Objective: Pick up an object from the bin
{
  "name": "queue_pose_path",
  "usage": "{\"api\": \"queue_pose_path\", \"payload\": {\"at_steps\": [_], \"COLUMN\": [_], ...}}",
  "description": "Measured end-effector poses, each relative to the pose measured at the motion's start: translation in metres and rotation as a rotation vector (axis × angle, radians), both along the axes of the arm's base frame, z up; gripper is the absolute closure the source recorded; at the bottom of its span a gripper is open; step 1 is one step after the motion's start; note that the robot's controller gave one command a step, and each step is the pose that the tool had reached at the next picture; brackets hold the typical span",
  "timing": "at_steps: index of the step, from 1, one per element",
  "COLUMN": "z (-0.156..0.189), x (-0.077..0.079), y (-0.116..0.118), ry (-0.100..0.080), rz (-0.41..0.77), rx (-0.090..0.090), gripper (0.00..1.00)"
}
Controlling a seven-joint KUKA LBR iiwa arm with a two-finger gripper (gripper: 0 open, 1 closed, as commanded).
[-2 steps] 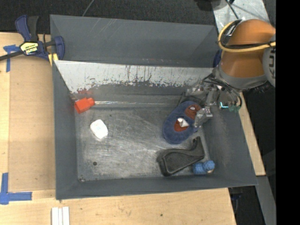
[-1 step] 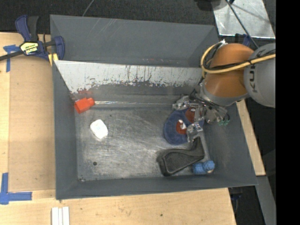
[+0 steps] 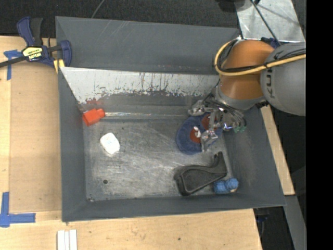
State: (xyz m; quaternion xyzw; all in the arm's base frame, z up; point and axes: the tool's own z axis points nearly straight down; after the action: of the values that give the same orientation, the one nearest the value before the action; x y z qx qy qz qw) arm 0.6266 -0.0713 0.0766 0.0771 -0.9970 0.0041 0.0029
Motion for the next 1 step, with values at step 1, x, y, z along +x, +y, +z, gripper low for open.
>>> {"api": "queue_pose_path", "payload": {"at_steps": [1], "z": [0.0011], "x": [0.0007], "y": [0.0004], "ry": [-0.003], "rz": [0.0], "rx": [0.001], "gripper": [1.0]}}
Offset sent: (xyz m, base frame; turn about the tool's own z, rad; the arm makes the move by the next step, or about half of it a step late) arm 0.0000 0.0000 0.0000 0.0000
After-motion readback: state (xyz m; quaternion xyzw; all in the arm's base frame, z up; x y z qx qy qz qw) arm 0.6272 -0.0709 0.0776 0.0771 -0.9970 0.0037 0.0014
